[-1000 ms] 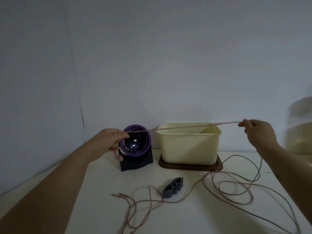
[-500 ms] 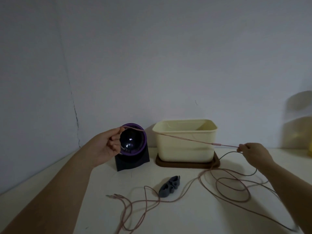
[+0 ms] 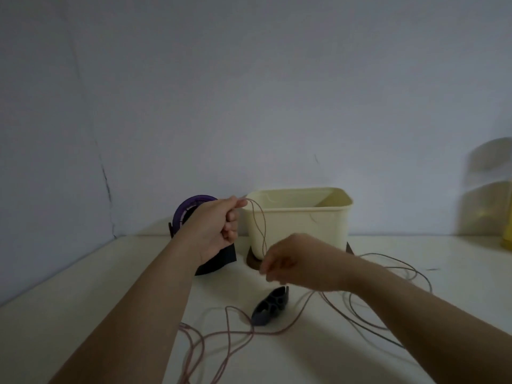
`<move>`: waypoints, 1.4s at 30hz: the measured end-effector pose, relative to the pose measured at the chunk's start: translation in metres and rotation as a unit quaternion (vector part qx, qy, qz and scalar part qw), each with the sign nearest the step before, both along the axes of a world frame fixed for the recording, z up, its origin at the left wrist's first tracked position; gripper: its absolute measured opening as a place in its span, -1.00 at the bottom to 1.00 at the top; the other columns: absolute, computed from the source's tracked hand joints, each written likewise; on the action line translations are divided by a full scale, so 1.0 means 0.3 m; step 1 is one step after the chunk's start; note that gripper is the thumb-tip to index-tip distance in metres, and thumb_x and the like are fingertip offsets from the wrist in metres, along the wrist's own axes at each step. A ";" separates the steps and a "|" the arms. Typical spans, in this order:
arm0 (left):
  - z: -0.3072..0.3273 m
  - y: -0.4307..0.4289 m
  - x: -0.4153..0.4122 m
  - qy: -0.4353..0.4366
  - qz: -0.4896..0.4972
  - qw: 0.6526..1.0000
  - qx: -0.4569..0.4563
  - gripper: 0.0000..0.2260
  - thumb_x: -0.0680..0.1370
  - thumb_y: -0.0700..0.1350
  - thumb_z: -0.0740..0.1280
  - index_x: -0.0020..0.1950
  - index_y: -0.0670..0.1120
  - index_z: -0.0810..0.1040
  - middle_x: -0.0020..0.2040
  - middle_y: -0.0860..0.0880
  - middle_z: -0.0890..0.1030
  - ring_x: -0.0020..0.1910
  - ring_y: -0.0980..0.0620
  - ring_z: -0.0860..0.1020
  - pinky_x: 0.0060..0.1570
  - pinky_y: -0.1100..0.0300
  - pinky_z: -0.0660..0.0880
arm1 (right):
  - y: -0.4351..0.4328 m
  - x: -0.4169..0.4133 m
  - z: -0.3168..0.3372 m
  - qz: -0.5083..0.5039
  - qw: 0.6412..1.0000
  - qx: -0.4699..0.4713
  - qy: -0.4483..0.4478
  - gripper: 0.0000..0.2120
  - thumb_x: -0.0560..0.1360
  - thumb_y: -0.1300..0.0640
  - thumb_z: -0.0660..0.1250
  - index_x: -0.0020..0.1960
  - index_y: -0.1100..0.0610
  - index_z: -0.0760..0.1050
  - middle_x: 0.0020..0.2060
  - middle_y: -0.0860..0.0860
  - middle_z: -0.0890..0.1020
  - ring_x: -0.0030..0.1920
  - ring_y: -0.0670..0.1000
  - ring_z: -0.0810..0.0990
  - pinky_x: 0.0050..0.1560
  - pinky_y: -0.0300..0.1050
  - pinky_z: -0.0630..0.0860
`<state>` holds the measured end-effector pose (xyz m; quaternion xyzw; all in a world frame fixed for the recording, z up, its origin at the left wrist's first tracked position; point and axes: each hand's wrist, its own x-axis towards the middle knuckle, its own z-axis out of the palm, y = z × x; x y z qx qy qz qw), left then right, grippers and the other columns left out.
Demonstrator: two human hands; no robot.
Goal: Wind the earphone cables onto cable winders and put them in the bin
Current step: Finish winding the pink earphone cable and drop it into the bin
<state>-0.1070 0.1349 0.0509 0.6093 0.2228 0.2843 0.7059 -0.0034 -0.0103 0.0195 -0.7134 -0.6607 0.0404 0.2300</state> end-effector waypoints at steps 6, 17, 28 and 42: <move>0.000 0.005 -0.004 -0.032 0.024 0.999 0.024 -0.86 0.65 -0.21 0.14 0.02 -0.08 0.48 -0.48 0.05 0.37 -0.58 0.18 0.27 -0.56 0.35 0.26 | 0.104 -0.011 -0.104 -0.010 0.969 -0.223 -0.106 -0.62 0.53 0.20 0.30 0.35 0.10 0.45 0.25 0.05 0.52 0.22 0.05 0.49 0.25 -0.09 0.44; 0.064 0.018 0.016 -0.168 0.006 0.985 -0.027 -0.78 0.60 -0.28 0.10 -0.15 -0.12 0.49 -0.38 0.00 0.46 -0.52 0.15 0.32 -0.51 0.34 0.35 | 0.033 0.036 0.134 0.022 0.990 0.030 0.139 -0.84 0.43 0.13 0.44 0.01 0.02 0.60 -0.20 -0.14 0.66 -0.28 -0.18 0.59 -0.15 -0.32 0.51; 0.038 0.015 0.024 -0.043 0.006 0.967 0.252 -0.59 0.26 0.25 0.33 -0.01 0.06 0.62 -0.37 0.07 0.55 -0.25 0.13 0.55 -0.09 0.18 0.58 | 0.102 0.088 0.138 0.078 0.752 0.309 0.577 -0.71 0.33 0.15 0.37 0.03 0.21 0.54 -0.17 0.11 0.67 -0.30 -0.03 0.62 -0.21 -0.24 0.56; 0.052 -0.037 0.013 -0.107 -0.089 0.977 0.159 -0.85 0.31 -0.02 0.36 -0.24 0.00 0.71 -0.42 0.03 0.56 -0.43 0.18 0.50 -0.38 0.34 0.50 | 0.119 0.140 0.115 0.094 0.820 0.225 0.517 -0.24 0.39 -0.39 0.00 0.42 0.06 0.33 0.27 0.04 0.55 0.34 0.00 0.45 0.45 0.10 0.19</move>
